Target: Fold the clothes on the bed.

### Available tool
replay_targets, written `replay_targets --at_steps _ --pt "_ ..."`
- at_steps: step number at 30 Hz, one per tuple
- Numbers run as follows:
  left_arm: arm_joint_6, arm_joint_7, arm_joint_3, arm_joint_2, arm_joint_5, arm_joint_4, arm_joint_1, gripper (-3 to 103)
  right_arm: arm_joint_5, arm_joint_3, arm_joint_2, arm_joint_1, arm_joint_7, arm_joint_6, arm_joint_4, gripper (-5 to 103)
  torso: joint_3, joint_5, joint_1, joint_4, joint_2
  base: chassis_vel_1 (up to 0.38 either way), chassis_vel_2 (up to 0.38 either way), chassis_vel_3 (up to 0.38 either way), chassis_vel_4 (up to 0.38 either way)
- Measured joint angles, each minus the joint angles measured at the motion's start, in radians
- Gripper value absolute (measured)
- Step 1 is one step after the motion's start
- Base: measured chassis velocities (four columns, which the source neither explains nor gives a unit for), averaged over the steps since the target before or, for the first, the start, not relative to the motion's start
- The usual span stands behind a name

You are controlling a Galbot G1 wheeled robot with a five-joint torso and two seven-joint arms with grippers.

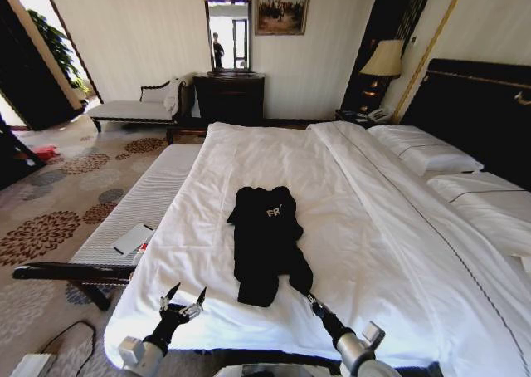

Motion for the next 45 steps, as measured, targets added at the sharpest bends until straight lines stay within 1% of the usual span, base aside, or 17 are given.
replay_targets --at_steps 1,3,4,7,9,11,12,14,16,18,27,36,41,43,45 --pt "0.003 -0.001 0.012 0.007 -0.016 -0.003 0.001 102 -0.001 0.002 -0.001 -0.001 0.000 0.000 0.001 0 0.000 -0.0001 0.000 0.0001 0.000 0.000 0.000 0.000 0.000" --pt "0.019 -0.003 0.051 0.024 -0.069 -0.012 0.004 98 -0.003 0.006 -0.003 -0.004 -0.001 0.001 0.003 0 0.000 0.0001 0.000 -0.0002 0.000 0.000 0.000 0.000 0.000" --pt "0.019 -0.003 0.051 0.024 -0.069 -0.012 0.004 98 -0.003 0.006 -0.003 -0.004 -0.001 0.001 0.003 0 0.000 0.0001 0.000 -0.0002 0.000 0.000 0.000 0.000 0.000" --pt "0.047 0.001 0.082 0.025 -0.099 -0.012 0.002 96 -0.007 0.010 -0.004 -0.004 -0.001 0.002 0.004 0 0.000 0.0000 0.000 0.0001 0.000 0.000 0.000 0.000 0.000" --pt "0.069 0.004 0.108 0.025 -0.115 -0.003 -0.008 90 -0.008 0.011 -0.004 -0.003 -0.001 0.002 0.006 0 0.000 0.0000 0.000 0.0001 0.000 0.000 0.000 0.000 0.000" --pt "0.074 0.005 0.116 0.025 -0.116 0.001 -0.013 90 -0.009 0.011 -0.004 -0.003 -0.001 0.002 0.006 0 0.000 0.0000 0.000 0.0000 0.000 0.000 0.000 0.000 0.000" --pt "0.080 0.008 0.126 0.024 -0.116 0.008 -0.023 85 -0.011 0.010 -0.004 -0.002 0.000 0.002 0.006 0 0.000 -0.0001 0.000 0.0000 0.000 0.000 0.000 0.000 0.000" --pt "0.085 0.011 0.131 0.022 -0.115 0.013 -0.032 85 -0.013 0.008 -0.003 0.000 0.000 0.002 0.006 0 0.000 -0.0001 0.000 0.0000 0.000 0.000 0.000 0.000 0.000" --pt "0.100 0.015 0.140 0.020 -0.120 0.020 -0.051 77 -0.017 0.004 0.001 0.002 0.002 0.002 0.006 0 0.000 0.0000 0.000 0.0000 0.000 0.000 0.000 0.000 0.000" --pt "0.122 0.017 0.157 0.012 -0.133 0.032 -0.076 74 -0.025 -0.002 0.009 0.006 0.003 0.001 0.005 0 0.000 0.0000 0.000 -0.0001 0.000 0.000 0.000 0.000 0.000" --pt "0.153 0.022 0.206 -0.007 -0.146 0.047 -0.124 72 -0.035 -0.005 0.023 0.010 0.003 -0.004 0.008 0 0.000 0.0000 0.000 -0.0001 0.000 0.000 0.000 0.000 0.000" --pt "0.165 0.022 0.222 -0.015 -0.142 0.011 -0.123 72 -0.040 -0.002 0.023 0.009 0.003 -0.004 0.013 0 0.000 0.0000 0.000 0.0000 0.000 0.000 0.000 0.000 0.000" --pt "0.166 0.022 0.223 -0.028 -0.137 0.046 -0.154 72 -0.045 -0.003 0.028 0.010 0.003 -0.004 0.013 0 0.000 -0.0001 0.000 0.0000 0.000 0.000 0.000 0.000 0.000" --pt "0.167 0.023 0.239 -0.043 -0.123 0.080 -0.191 72 -0.051 -0.002 0.032 0.012 0.003 -0.004 0.013 0 0.000 -0.0001 0.000 0.0000 0.000 0.000 0.000 0.000 0.000" --pt "0.167 0.026 0.244 -0.048 -0.113 0.091 -0.201 72 -0.057 0.000 0.034 0.012 0.003 -0.004 0.013 0 0.000 0.0000 0.000 0.0000 0.000 0.000 0.000 0.000 0.000"
